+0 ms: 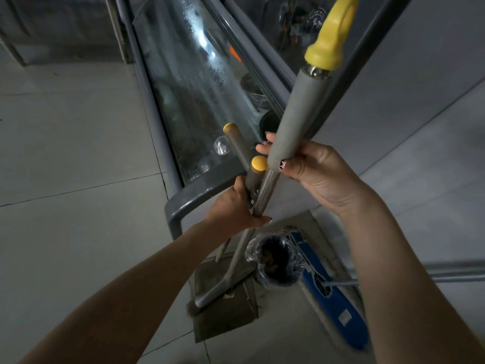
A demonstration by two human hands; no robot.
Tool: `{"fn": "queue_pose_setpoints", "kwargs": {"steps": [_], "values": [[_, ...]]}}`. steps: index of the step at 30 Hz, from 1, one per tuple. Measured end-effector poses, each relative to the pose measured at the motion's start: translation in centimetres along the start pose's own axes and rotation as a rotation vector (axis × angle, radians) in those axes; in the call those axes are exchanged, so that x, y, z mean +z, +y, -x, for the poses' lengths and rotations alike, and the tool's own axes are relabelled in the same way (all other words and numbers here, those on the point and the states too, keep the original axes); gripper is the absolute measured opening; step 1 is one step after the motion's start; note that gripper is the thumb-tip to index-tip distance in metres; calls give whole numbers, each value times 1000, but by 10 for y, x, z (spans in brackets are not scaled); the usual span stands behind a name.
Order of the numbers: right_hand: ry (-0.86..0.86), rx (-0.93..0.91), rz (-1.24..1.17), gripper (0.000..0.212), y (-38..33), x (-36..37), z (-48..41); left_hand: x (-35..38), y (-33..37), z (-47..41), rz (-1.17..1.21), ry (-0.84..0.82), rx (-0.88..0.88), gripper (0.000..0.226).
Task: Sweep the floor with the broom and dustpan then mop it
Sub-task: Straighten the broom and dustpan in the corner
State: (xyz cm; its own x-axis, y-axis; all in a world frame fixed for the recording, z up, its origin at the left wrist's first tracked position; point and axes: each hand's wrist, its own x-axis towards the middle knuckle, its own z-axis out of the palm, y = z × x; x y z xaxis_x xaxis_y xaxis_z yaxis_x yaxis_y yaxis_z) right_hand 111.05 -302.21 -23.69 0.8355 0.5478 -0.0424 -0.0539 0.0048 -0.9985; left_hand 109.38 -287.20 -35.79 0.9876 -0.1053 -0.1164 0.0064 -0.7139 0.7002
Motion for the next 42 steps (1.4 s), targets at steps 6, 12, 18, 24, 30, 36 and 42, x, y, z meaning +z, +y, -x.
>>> {"fn": "queue_pose_setpoints", "kwargs": {"steps": [6, 12, 18, 24, 30, 36, 42], "values": [[-77, 43, -63, 44, 3, 1, -2, -2, 0, -5, -32, 58, -30, 75], [-56, 36, -11, 51, 3, 2, -11, -7, -3, -6, -52, 87, -60, 76], [-92, 51, -40, 45, 9, 2, -15, -9, -6, -9, -129, 95, -47, 80], [-50, 63, 115, 47, 13, -2, -14, -5, -4, -6, -191, 98, -19, 81], [-25, 65, 118, 51, 12, -7, -12, -2, -1, -5, -167, 80, -11, 82], [14, 67, 120, 49, 13, -11, -7, 0, 6, 0, -175, 81, 48, 76], [54, 62, 96, 55, 16, -9, -1, 2, 9, 5, -130, 96, 40, 77]]}}
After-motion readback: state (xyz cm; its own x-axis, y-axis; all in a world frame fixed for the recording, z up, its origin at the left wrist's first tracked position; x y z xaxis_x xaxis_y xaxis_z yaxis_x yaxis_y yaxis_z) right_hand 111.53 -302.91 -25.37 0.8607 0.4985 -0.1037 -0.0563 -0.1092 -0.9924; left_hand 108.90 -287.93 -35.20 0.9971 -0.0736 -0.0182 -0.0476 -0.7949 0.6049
